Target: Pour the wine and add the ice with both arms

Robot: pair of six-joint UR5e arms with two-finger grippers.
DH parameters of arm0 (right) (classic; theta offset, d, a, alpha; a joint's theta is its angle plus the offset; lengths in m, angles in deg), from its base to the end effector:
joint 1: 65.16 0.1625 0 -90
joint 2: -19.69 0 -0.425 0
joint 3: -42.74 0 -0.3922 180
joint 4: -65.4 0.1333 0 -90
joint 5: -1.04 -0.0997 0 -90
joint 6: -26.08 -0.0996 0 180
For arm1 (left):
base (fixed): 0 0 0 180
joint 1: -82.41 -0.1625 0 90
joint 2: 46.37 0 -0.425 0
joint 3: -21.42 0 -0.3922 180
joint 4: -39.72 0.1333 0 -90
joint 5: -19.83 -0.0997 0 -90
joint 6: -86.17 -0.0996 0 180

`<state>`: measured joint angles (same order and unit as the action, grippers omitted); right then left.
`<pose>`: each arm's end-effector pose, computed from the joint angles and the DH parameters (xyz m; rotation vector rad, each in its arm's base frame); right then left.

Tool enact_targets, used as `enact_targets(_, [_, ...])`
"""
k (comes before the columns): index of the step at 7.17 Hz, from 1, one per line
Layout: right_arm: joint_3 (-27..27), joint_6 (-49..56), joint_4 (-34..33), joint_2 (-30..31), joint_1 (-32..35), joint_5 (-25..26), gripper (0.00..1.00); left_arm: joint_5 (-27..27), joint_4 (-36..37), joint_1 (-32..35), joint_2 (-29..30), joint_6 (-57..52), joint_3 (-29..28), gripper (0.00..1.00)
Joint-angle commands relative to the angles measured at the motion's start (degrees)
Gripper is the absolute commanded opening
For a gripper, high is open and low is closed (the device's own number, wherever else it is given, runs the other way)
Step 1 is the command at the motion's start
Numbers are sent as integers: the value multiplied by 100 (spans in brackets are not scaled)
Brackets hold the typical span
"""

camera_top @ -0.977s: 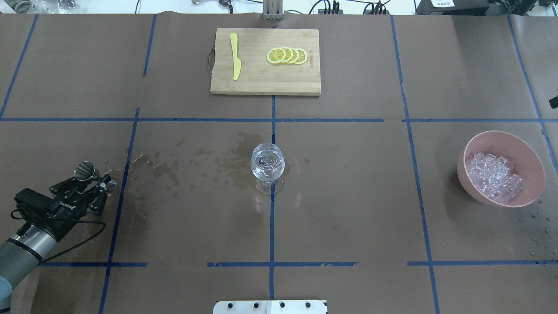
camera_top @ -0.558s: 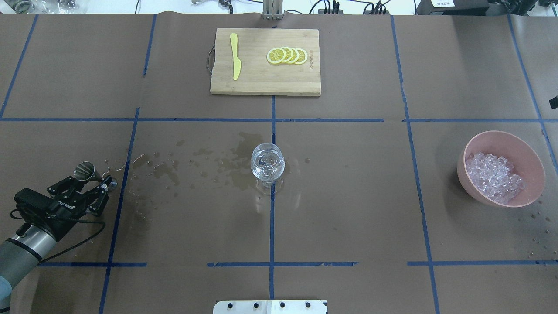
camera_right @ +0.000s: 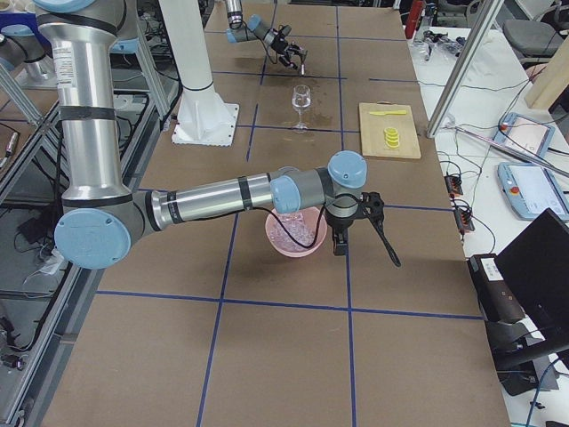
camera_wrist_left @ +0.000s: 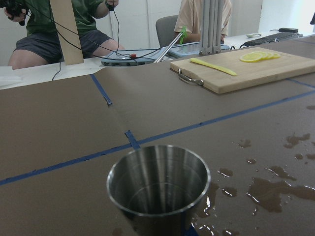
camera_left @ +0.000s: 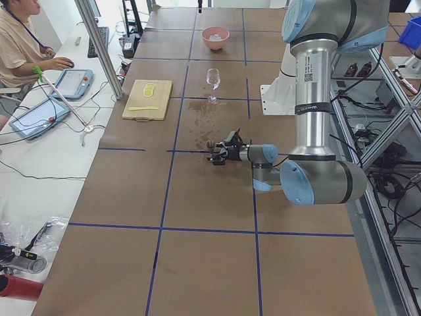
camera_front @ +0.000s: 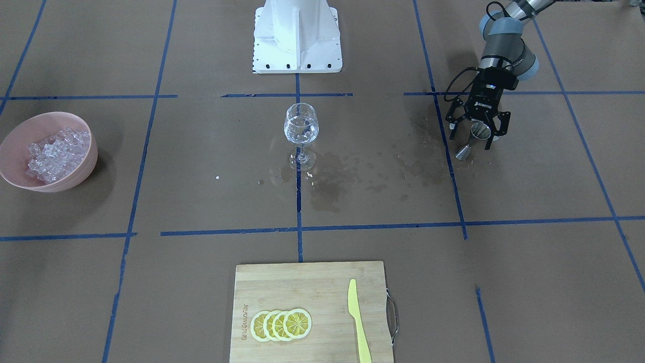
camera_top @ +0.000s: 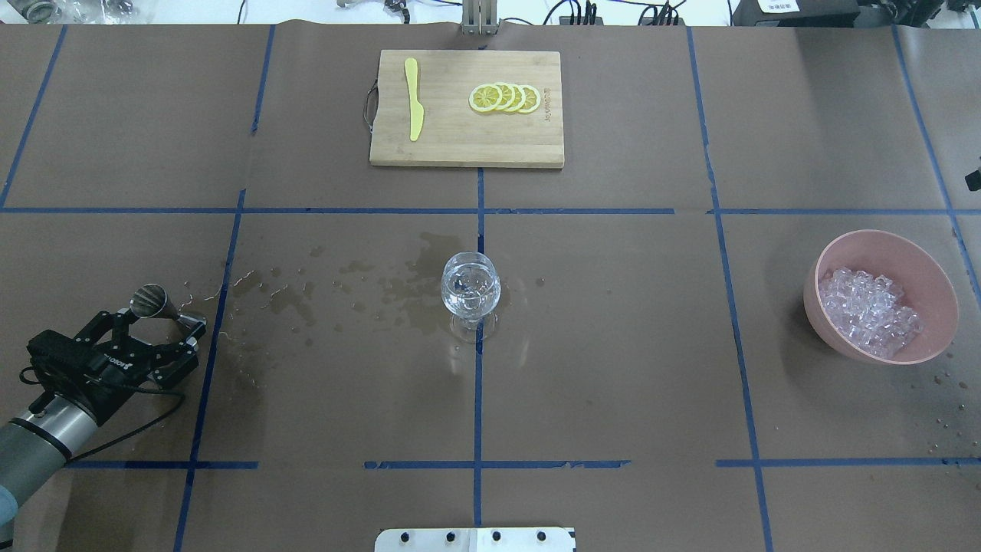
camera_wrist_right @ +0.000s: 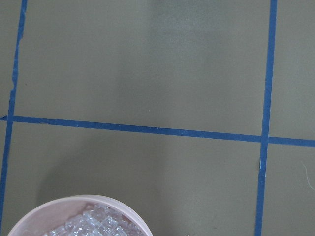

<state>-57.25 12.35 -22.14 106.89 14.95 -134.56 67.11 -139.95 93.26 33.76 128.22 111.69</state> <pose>-0.0277 -0.5207 0.5412 0.0847 -0.8255 -0.0428 0.3581 -0.2732 0.5610 1.1734 0.8412 0.0103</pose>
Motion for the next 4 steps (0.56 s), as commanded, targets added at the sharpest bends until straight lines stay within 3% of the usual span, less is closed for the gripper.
enact_targets(1, [14,-7,0,-10,-4,7,100,570,766,5,-532,-4,726,99])
enact_targets(3, [-125,-303,9,-36,-239,24,100,1515,1500,49,-839,-12,1059,99])
enact_targets(4, [-535,-1019,9,7,-407,33,100,1895,1767,75,-1181,-21,1323,99])
